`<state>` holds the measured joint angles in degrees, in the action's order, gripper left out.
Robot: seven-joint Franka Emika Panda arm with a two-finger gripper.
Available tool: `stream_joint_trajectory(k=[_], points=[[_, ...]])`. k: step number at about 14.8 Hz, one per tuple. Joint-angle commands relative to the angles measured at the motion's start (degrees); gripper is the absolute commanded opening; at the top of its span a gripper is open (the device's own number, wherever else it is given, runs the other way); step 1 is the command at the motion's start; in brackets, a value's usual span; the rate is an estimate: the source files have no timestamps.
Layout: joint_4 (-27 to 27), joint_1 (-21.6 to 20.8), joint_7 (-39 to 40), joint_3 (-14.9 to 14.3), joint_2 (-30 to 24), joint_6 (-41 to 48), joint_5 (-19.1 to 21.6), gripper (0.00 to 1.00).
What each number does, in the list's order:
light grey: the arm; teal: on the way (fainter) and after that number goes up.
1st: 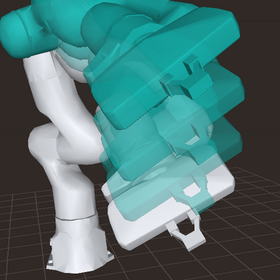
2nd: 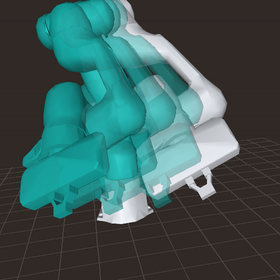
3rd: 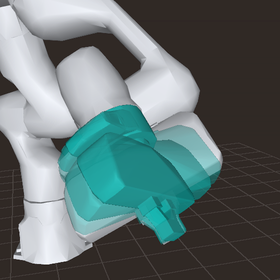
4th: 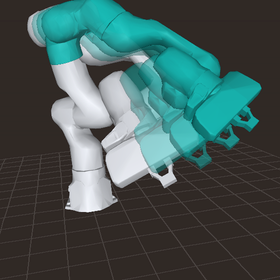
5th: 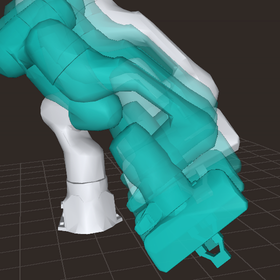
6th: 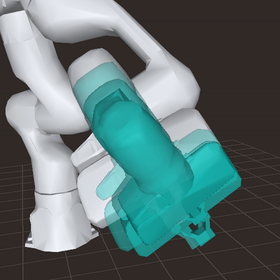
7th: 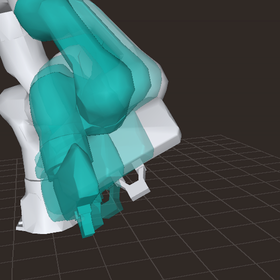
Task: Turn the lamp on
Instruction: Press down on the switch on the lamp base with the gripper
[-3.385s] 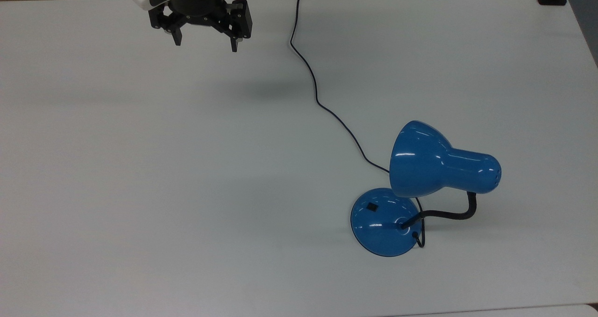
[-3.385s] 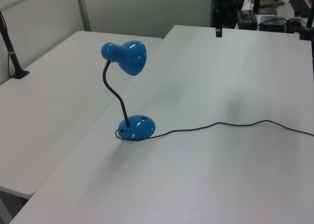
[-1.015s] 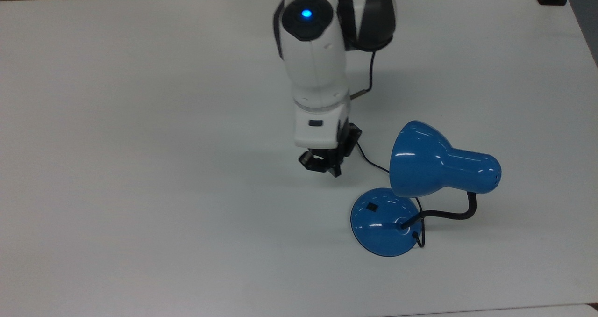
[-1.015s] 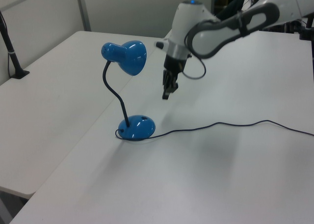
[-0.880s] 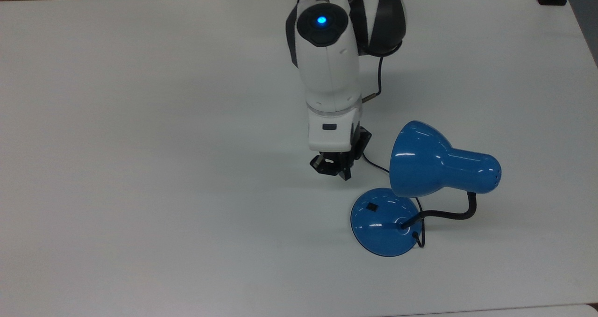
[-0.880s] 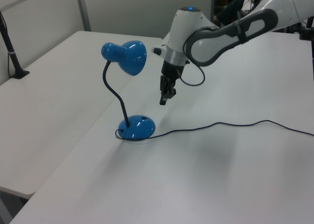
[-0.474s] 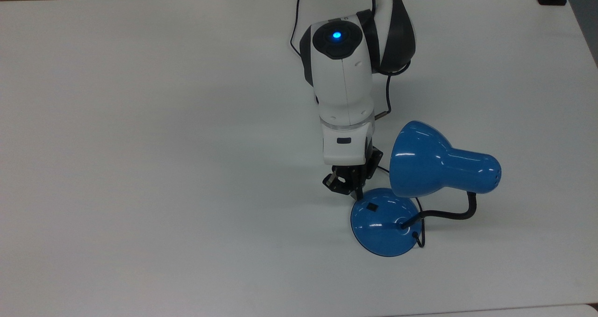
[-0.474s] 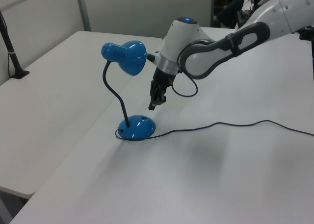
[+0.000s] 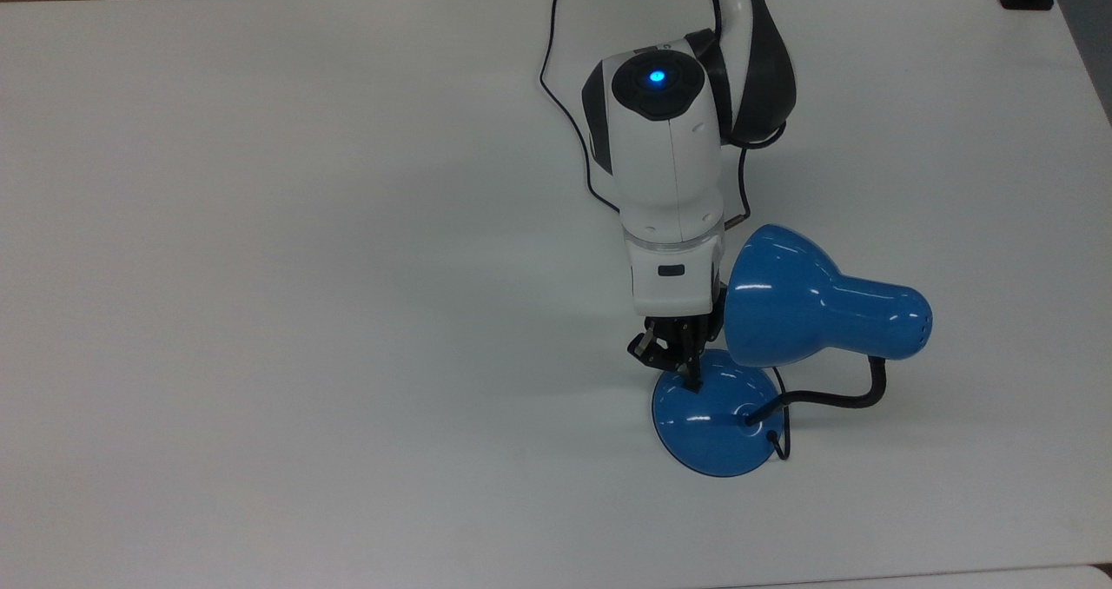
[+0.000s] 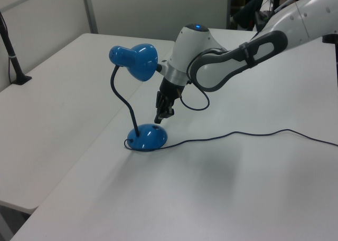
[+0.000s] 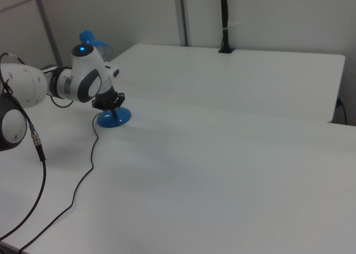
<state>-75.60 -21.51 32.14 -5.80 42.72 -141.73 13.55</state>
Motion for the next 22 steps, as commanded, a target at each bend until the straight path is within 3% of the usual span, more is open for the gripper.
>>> stream_joint_trajectory(k=[1, 11, 19, 22], points=[[1.77, -0.90, 1.26, -0.71, 1.93, -1.01, 1.48, 0.00], [3.88, -1.70, 1.87, -0.80, 5.09, -3.47, 0.78, 0.00], [3.44, -1.52, 18.46, -0.80, 5.27, 2.50, -4.31, 0.00], [3.79, -1.87, 19.10, -0.80, 6.58, 3.30, -5.02, 0.00]])
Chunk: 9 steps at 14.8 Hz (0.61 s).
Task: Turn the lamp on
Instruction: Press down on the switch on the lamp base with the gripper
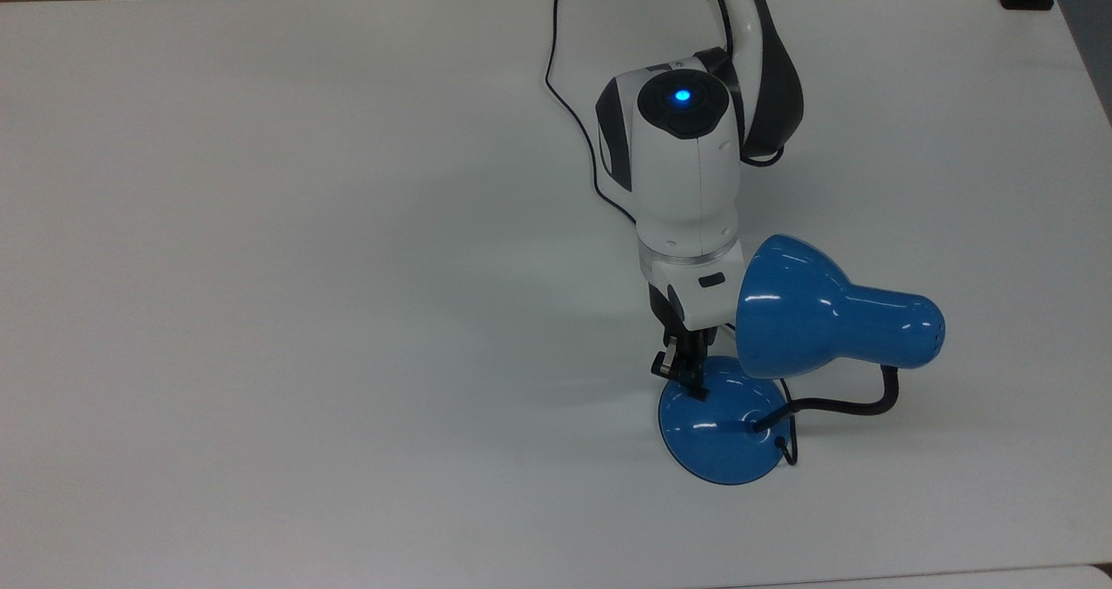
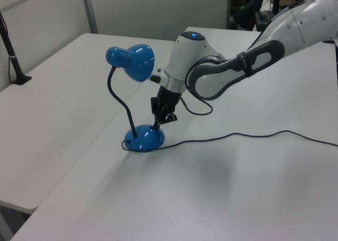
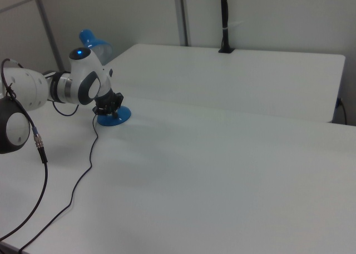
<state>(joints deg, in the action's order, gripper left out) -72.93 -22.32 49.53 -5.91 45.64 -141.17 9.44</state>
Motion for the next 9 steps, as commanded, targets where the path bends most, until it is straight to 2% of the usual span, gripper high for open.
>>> stream_joint_trajectory(k=[1, 6, 9], points=[[0.86, -1.93, 1.18, -0.68, 3.84, 2.66, -0.83, 0.00], [2.60, -0.71, -7.68, -0.42, 2.43, 1.51, 0.05, 0.00], [2.35, -0.80, -12.26, -0.16, 2.70, -4.35, 0.05, 0.00]])
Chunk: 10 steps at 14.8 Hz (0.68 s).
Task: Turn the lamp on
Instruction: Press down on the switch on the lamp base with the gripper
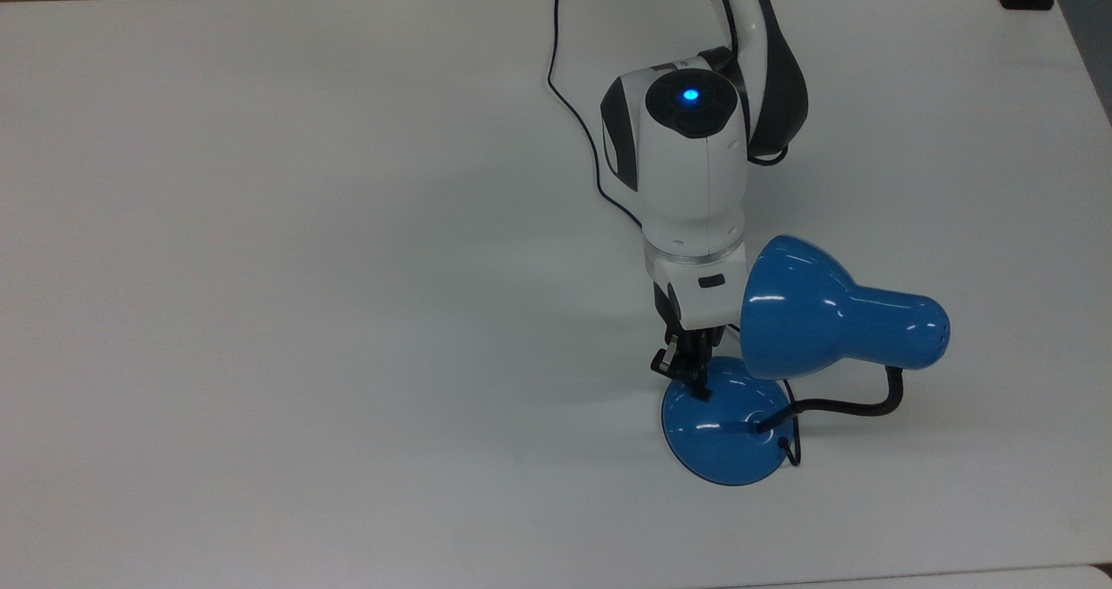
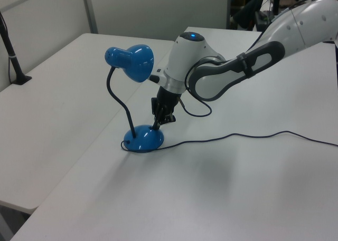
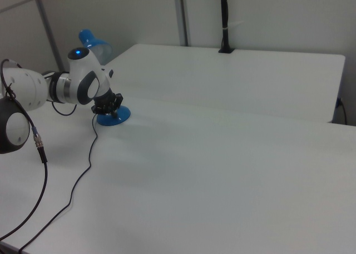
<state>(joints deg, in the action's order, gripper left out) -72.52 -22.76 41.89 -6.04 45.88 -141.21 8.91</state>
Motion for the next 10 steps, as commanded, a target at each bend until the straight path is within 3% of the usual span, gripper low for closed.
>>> stream_joint_trajectory(k=[1, 10], points=[[2.03, -0.45, -5.93, 0.06, 2.72, -5.47, 0.58, 0.00], [2.65, -0.27, -8.05, 0.42, 2.38, -6.71, 2.07, 0.00]])
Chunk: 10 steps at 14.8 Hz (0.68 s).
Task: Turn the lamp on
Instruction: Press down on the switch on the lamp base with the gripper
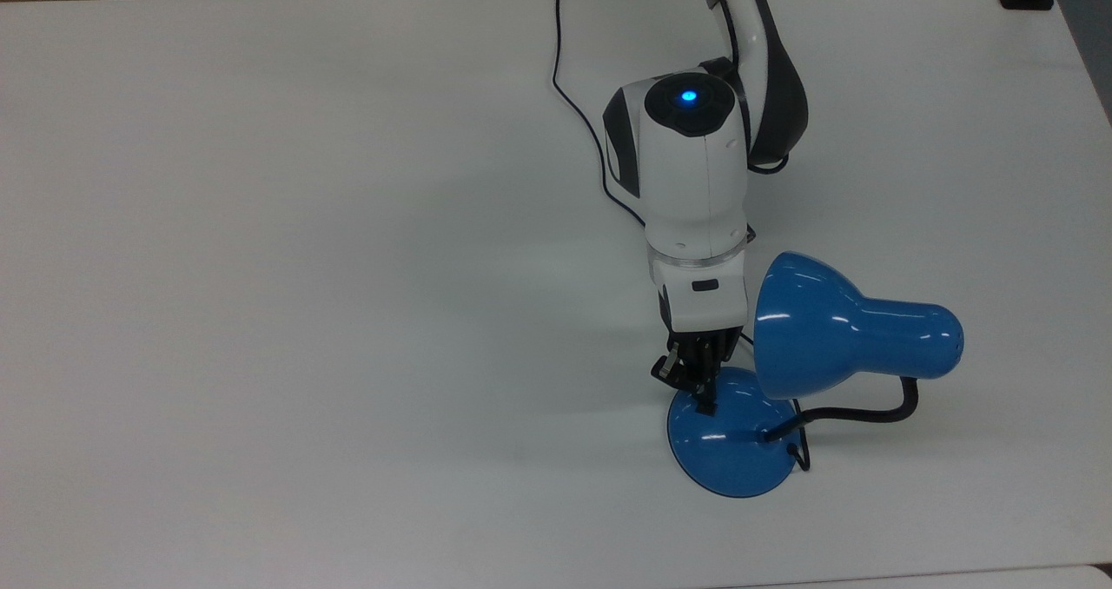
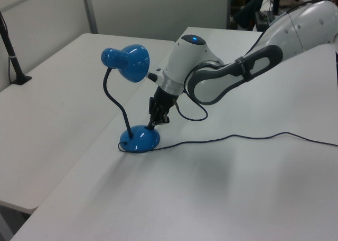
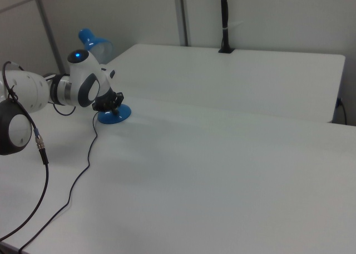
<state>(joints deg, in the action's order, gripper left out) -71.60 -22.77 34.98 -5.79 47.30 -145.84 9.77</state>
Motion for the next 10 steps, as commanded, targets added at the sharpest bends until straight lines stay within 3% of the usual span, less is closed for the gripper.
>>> stream_joint_trajectory(k=[1, 10], points=[[1.81, -0.17, -1.49, 0.17, 0.96, -2.51, 1.21, 0.00], [3.39, 0.01, -3.08, 0.17, 2.71, -6.12, 1.21, 0.00]])
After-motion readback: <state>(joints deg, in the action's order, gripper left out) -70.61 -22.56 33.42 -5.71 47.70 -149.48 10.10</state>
